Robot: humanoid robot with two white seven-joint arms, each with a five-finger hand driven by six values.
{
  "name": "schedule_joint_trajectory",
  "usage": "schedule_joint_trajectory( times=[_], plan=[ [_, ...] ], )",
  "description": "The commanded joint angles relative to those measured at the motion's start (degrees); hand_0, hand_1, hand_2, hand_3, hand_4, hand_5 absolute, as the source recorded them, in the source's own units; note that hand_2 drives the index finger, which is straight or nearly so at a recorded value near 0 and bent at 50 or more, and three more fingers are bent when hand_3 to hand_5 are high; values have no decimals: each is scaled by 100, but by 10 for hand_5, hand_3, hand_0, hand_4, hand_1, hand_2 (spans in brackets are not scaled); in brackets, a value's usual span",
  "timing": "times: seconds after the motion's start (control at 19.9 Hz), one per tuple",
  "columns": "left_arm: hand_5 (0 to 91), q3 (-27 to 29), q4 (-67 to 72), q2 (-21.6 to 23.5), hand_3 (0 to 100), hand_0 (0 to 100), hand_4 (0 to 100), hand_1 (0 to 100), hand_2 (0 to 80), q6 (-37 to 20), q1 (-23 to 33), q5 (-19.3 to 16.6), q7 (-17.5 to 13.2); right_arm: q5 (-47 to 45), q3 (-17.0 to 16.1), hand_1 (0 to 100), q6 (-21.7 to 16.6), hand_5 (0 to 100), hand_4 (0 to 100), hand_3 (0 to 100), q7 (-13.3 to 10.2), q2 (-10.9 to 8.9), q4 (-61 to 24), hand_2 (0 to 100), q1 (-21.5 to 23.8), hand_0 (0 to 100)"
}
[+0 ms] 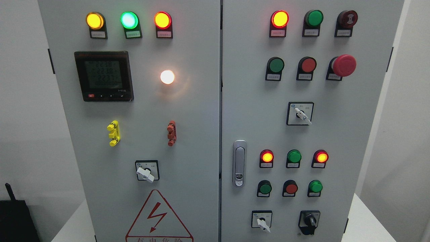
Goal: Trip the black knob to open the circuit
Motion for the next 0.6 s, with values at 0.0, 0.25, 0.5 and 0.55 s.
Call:
schedule_joint_trajectory(
  times=[0.0,0.25,0.5,0.55],
  plan=[
    [0,0,0,0,0,120,0,389,0,-4,0,-132,-5,10,87,23,-204,0,0,0,-23,-19,-442,0,-37,0],
    [0,0,0,0,0,120,0,389,0,-3,0,-132,-5,19,87,19,-213,0,0,0,-14,-19,-1522,0,261,0],
    [0,0,0,0,0,120,0,389,0,-4,0,-132,-5,63,17,12,-213,0,0,0,-14,8,-2314,0,420,0],
    [0,0,0,0,0,120,0,389,0,5,0,-132,-5,63,-1,9,-213,0,0,0,-5,17,-2464,0,464,0]
  ],
)
